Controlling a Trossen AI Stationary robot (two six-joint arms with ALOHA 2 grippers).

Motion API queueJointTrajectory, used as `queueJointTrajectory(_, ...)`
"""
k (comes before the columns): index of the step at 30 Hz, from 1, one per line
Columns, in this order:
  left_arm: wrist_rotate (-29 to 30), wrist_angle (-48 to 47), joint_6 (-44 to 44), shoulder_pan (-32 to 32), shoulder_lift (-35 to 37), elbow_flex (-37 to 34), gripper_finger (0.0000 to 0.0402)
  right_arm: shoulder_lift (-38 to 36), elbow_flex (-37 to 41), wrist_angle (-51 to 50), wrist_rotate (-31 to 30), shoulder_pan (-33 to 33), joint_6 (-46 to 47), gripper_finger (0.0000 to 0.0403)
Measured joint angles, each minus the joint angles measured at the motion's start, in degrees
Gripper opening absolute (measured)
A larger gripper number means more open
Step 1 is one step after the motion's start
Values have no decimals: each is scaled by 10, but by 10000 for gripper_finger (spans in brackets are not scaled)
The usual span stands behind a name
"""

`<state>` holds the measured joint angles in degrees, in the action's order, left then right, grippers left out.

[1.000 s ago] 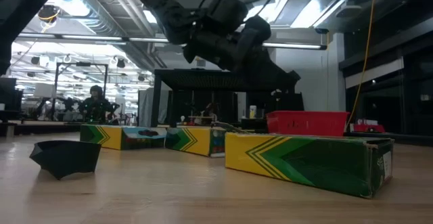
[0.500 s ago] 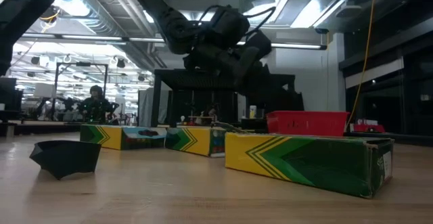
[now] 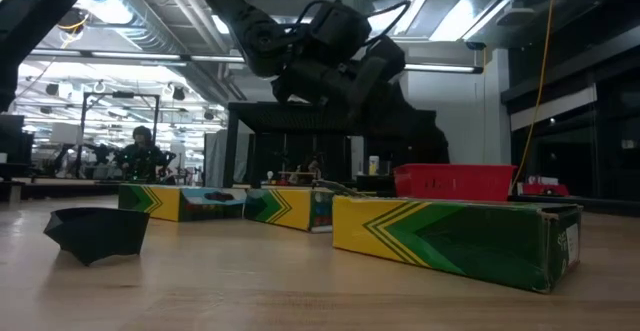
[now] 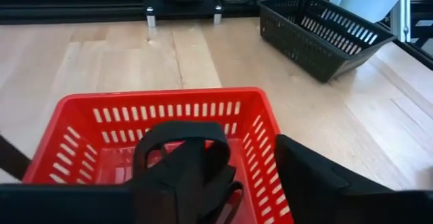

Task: Pick & Place Office Desk Supplies
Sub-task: Put the black rubberband into the red bin

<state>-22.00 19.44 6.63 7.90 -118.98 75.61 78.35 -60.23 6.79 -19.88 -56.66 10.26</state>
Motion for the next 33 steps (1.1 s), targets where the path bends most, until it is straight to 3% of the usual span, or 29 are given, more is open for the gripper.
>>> queueJointTrajectory(5,5,-30,-7,3,0,0,201,0,0,0,0,0,9,244)
queueJointTrajectory(12,7,-84,-8,3,0,0,202,0,0,0,0,0,-1,244)
queueJointTrajectory(23,3,-2,4,0,11,0,196,0,0,-5,0,4,0,244)
queueJointTrajectory(26,1,-7,6,-7,39,0,191,0,0,-12,0,4,10,244)
queueJointTrajectory(33,4,-130,7,-60,166,-23,178,-5,0,1,-9,-13,-35,244)
